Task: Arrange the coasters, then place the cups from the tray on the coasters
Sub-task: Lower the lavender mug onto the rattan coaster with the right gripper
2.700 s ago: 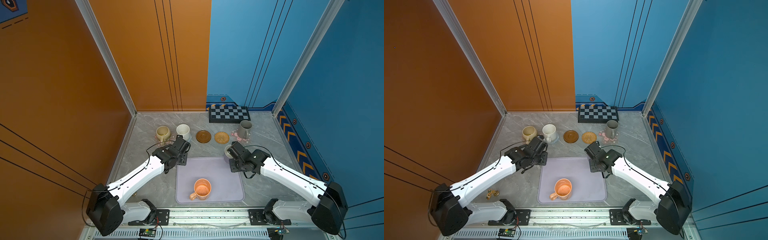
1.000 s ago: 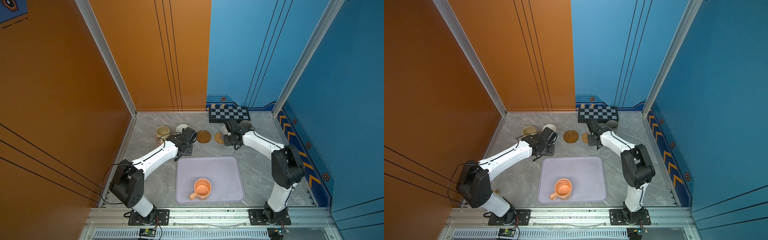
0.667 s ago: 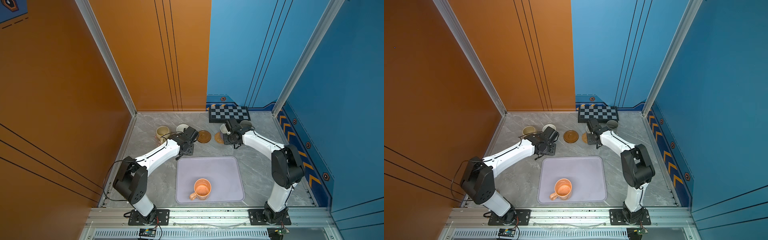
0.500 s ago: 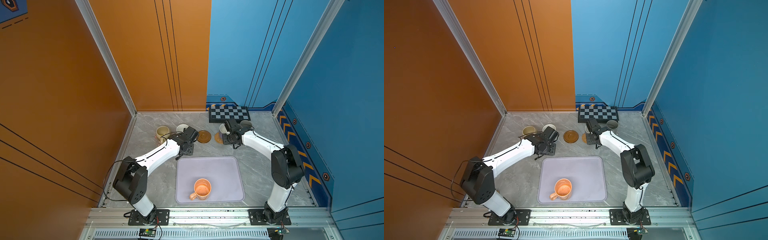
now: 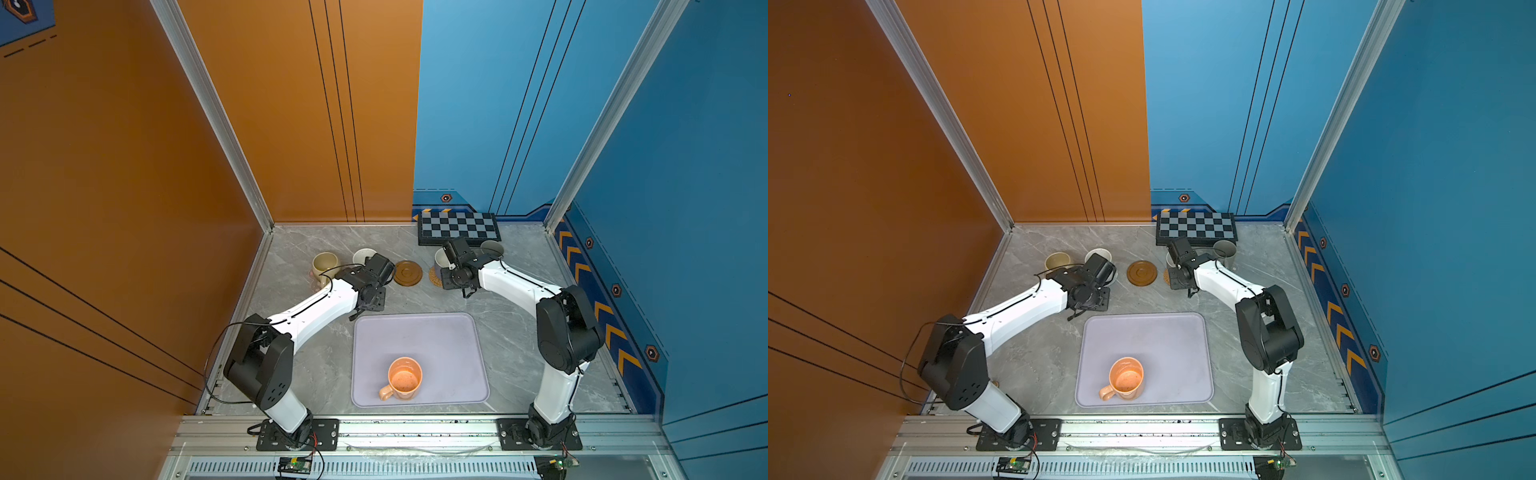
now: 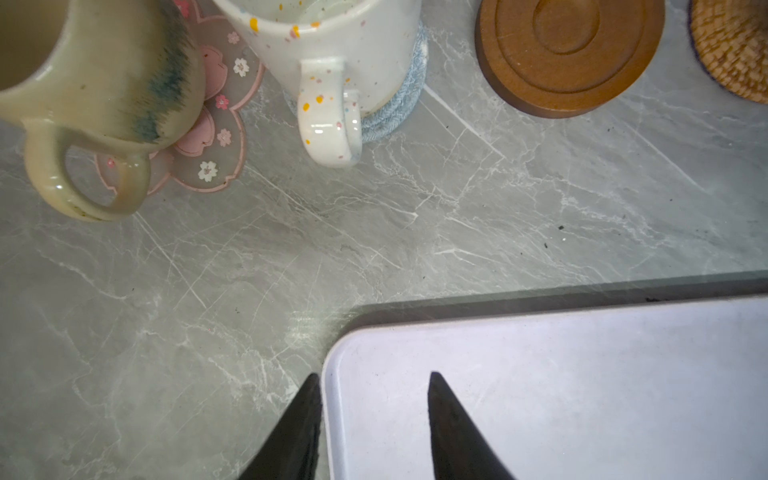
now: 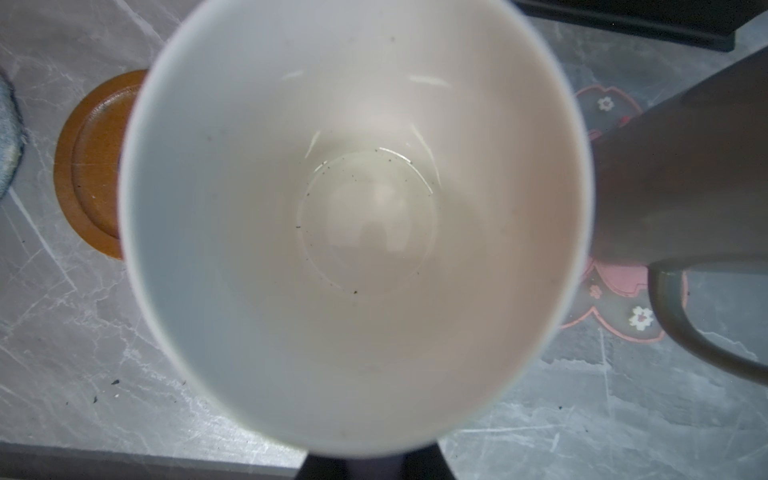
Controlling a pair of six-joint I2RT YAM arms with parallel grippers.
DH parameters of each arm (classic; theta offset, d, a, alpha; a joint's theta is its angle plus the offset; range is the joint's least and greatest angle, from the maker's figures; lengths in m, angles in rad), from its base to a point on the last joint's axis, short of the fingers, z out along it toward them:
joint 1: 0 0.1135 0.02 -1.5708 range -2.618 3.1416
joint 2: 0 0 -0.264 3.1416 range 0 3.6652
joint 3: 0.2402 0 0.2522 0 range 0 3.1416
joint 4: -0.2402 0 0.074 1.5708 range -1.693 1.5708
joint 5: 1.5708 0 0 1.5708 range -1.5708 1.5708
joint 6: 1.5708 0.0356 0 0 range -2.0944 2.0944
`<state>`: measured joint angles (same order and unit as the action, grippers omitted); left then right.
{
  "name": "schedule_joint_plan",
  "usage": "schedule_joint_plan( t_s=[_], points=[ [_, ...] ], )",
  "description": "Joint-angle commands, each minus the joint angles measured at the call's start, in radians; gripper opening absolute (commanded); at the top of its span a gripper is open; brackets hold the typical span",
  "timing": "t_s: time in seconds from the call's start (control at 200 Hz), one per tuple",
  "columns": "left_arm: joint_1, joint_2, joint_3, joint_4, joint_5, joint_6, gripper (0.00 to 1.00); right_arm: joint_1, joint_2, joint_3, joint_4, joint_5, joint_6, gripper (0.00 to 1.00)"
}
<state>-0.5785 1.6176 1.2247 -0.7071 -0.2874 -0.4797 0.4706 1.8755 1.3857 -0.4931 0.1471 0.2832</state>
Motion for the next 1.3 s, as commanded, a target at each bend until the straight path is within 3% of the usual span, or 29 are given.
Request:
schedule_joint_plan(
  t_s=[0.0,1.296],
  points=[
    [0.009,-0.017,-0.010,-0.016,0.009,0.002,0.43,0.009,-0.003,0.049,0.043,0.043,-0.028,0.00],
    [0.013,-0.005,-0.004,-0.014,0.019,0.001,0.43,-0.026,0.032,0.012,0.133,0.002,0.000,0.00]
  ],
)
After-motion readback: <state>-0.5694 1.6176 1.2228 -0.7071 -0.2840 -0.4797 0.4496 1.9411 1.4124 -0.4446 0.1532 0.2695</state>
